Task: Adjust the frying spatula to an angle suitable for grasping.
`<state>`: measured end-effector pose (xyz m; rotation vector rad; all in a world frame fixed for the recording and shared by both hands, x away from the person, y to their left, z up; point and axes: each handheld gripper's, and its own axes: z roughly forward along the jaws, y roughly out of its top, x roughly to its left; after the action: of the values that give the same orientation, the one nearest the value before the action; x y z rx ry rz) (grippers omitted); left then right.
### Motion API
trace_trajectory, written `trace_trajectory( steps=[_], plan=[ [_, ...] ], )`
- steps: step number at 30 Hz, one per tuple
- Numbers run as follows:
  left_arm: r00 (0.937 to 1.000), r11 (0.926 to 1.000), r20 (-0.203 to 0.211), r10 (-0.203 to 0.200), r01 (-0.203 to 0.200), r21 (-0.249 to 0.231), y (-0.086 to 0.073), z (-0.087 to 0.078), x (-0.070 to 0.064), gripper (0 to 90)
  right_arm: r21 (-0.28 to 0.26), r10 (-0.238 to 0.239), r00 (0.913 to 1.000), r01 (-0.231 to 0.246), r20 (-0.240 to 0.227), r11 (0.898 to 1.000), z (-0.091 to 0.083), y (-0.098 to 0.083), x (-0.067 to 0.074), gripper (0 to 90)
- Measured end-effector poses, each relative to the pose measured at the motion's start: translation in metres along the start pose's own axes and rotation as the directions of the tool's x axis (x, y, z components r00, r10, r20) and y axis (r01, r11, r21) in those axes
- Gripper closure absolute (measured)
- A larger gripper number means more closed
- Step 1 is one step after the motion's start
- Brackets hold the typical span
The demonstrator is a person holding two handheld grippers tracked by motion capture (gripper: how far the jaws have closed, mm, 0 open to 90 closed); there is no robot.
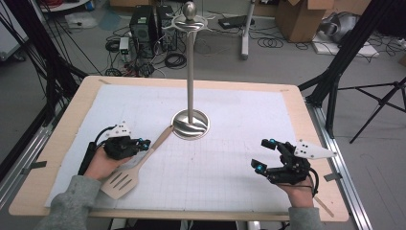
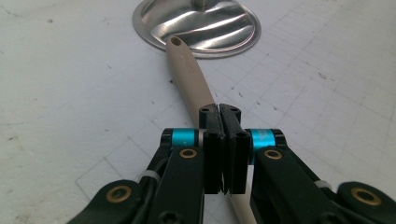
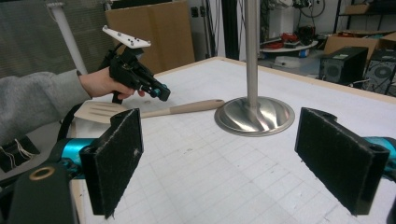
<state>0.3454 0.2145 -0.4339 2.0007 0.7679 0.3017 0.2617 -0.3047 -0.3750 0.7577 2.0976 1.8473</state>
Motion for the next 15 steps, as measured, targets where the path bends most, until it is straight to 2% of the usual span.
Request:
trace_trajectory(
  steps=[2, 7, 11, 15],
  plan=[
    [1.0, 0.9996, -0.003, 0.004, -0.004, 0.028, -0.0016, 0.0022, 0.002, 89.1, -0.002, -0.007, 1.0, 0.007, 0.0, 1.0, 0.0005, 0.0, -0.0003, 14.0],
    [0.9997, 0.9983, 0.014, 0.019, -0.02, 0.054, -0.0044, 0.0078, 0.0028, 89.6, 0.002, 0.001, 1.0, -0.001, 0.001, 1.0, -0.0003, 0.0, 0.0006, 14.0],
    [0.9998, 0.9981, 0.016, 0.012, -0.013, 0.061, -0.0053, 0.0085, 0.0049, 89.6, -0.003, 0.001, 1.0, -0.001, 0.005, 1.0, -0.0012, 0.0001, 0.0003, 14.0],
    [0.9992, 0.9979, 0.023, 0.033, -0.034, 0.055, -0.0058, 0.0091, 0.0051, 89.7, 0.0, -0.003, 1.0, 0.003, 0.004, 1.0, -0.0008, -0.0001, 0.0002, 14.0]
  ],
)
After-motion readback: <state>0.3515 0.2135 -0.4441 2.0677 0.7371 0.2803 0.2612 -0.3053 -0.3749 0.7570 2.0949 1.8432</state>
